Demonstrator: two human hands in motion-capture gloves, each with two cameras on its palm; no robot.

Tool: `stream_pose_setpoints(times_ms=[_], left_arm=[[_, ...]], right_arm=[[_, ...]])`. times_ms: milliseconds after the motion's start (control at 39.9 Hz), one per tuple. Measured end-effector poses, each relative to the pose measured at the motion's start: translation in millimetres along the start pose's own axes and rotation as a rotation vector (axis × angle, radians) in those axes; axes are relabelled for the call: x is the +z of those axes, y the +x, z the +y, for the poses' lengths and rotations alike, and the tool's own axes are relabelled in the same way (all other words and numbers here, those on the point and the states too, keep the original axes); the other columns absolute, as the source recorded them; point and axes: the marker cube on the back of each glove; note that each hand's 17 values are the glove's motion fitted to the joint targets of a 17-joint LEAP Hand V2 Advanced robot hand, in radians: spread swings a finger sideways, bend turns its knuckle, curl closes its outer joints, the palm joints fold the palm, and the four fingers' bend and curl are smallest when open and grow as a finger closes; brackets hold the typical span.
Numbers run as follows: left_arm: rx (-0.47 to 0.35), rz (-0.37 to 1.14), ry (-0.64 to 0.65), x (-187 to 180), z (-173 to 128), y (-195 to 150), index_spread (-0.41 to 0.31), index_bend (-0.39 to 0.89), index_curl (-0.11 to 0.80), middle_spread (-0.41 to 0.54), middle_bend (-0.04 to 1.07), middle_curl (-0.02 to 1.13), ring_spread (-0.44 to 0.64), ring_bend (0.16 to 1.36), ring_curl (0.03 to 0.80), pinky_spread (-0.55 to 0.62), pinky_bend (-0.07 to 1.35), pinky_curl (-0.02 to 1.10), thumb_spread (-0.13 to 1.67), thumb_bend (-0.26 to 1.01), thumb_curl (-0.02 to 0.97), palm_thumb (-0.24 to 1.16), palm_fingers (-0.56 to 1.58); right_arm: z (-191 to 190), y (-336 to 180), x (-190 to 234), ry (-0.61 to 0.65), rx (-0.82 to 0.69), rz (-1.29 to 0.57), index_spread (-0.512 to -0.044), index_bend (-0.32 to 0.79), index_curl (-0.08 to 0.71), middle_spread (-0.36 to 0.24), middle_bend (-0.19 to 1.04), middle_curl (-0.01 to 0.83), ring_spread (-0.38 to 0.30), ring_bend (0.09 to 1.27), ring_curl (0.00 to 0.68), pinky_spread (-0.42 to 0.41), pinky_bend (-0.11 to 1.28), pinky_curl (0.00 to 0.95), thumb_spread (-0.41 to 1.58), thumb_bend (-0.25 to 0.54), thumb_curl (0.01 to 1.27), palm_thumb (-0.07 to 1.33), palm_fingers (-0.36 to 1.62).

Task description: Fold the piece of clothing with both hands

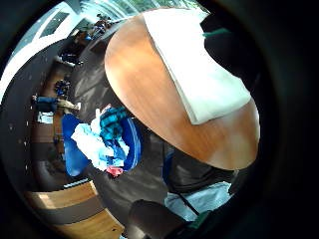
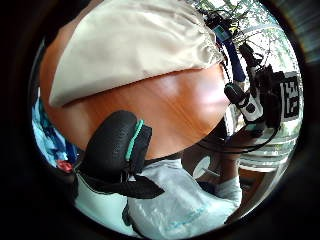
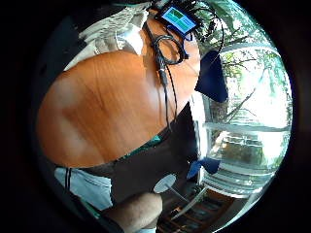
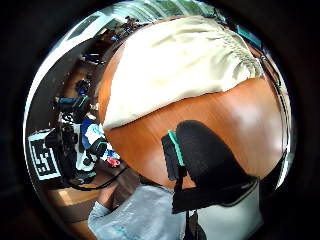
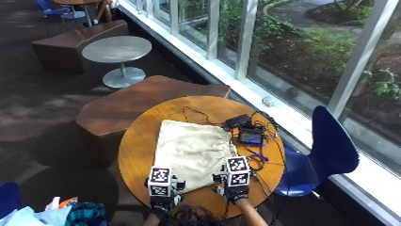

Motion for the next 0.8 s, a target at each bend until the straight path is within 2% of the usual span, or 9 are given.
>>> stream_pose_setpoints(times_ms=[301, 451, 576, 601, 627, 652, 702, 777, 802], left_arm=[[0.013, 0.085, 0.020, 60, -31, -10, -0.077, 0.12, 0.214, -0.014, 0.21, 0.37, 0.07, 0.62, 0.309, 0.21, 0.51, 0.31, 1.10, -0.02, 0.285, 0.26, 0.40], [-0.020, 0.021, 0.174, 62, -43, -17, -0.127, 0.25, 0.278, -0.080, 0.22, 0.37, 0.02, 0.54, 0.287, 0.14, 0.45, 0.29, 1.13, 0.00, 0.298, 0.32, 0.60], [-0.012, -0.014, 0.315, 54, -53, -13, -0.195, 0.30, 0.325, -0.182, 0.26, 0.38, -0.12, 0.50, 0.279, 0.03, 0.40, 0.29, 1.18, 0.08, 0.332, 0.49, 0.89], [-0.009, -0.012, 0.332, 51, -54, -12, -0.188, 0.27, 0.322, -0.173, 0.24, 0.38, -0.10, 0.48, 0.273, 0.04, 0.38, 0.28, 1.17, 0.04, 0.320, 0.45, 0.79], [-0.006, -0.009, 0.344, 48, -54, -12, -0.211, 0.30, 0.343, -0.202, 0.27, 0.40, -0.15, 0.50, 0.299, -0.01, 0.40, 0.31, 1.19, 0.09, 0.341, 0.53, 0.95], [-0.005, -0.010, 0.348, 45, -53, -13, -0.216, 0.28, 0.339, -0.209, 0.25, 0.39, -0.16, 0.49, 0.287, -0.02, 0.39, 0.29, 1.19, 0.08, 0.340, 0.54, 0.94], [-0.001, -0.031, 0.356, 34, -48, -20, -0.244, 0.25, 0.343, -0.245, 0.28, 0.40, -0.23, 0.49, 0.291, -0.10, 0.39, 0.30, 1.19, 0.11, 0.357, 0.61, 1.09], [0.041, -0.049, 0.405, 11, -42, -31, -0.266, 0.22, 0.354, -0.272, 0.28, 0.42, -0.29, 0.52, 0.321, -0.18, 0.40, 0.33, 1.19, 0.12, 0.367, 0.66, 1.18], [0.064, -0.024, 0.390, 6, -36, -31, -0.272, 0.21, 0.359, -0.283, 0.28, 0.42, -0.30, 0.52, 0.327, -0.21, 0.41, 0.34, 1.19, 0.13, 0.371, 0.68, 1.21]], right_arm=[[-39, 18, 53, -0.114, -0.066, -0.071, -0.340, 0.19, 0.287, 0.048, 0.20, 0.291, 0.184, 0.20, 0.203, 0.273, 0.44, 0.312, 1.25, 0.093, 0.33, 0.57, 0.08], [-49, 19, 54, -0.037, -0.029, -0.065, -0.369, 0.29, 0.326, 0.000, 0.21, 0.304, 0.148, 0.15, 0.175, 0.240, 0.36, 0.289, 1.30, 0.119, 0.35, 0.65, 0.16], [-58, 21, 54, 0.084, -0.025, -0.016, -0.369, 0.46, 0.379, -0.087, 0.20, 0.313, 0.041, 0.16, 0.171, 0.197, 0.32, 0.279, 1.35, 0.154, 0.37, 0.72, 0.46], [-59, 22, 53, 0.111, -0.033, -0.004, -0.366, 0.47, 0.382, -0.105, 0.20, 0.313, 0.024, 0.16, 0.169, 0.191, 0.32, 0.278, 1.35, 0.155, 0.37, 0.73, 0.49], [-58, 22, 53, 0.138, -0.044, 0.007, -0.354, 0.53, 0.405, -0.128, 0.19, 0.313, -0.002, 0.18, 0.177, 0.170, 0.32, 0.281, 1.34, 0.159, 0.37, 0.75, 0.59], [-58, 22, 52, 0.166, -0.058, 0.014, -0.355, 0.51, 0.395, -0.135, 0.18, 0.312, -0.011, 0.17, 0.172, 0.169, 0.31, 0.275, 1.35, 0.158, 0.37, 0.75, 0.57], [-54, 23, 52, 0.217, -0.094, 0.009, -0.333, 0.59, 0.426, -0.172, 0.20, 0.321, -0.078, 0.21, 0.195, 0.125, 0.28, 0.272, 1.34, 0.170, 0.37, 0.79, 0.78], [-38, 20, 45, 0.274, -0.149, -0.041, -0.317, 0.55, 0.430, -0.207, 0.24, 0.346, -0.144, 0.26, 0.224, 0.090, 0.23, 0.270, 1.33, 0.167, 0.37, 0.81, 0.91], [-30, 20, 41, 0.285, -0.165, -0.060, -0.312, 0.50, 0.424, -0.222, 0.33, 0.376, -0.167, 0.29, 0.240, 0.080, 0.19, 0.265, 1.33, 0.164, 0.36, 0.81, 1.01]])
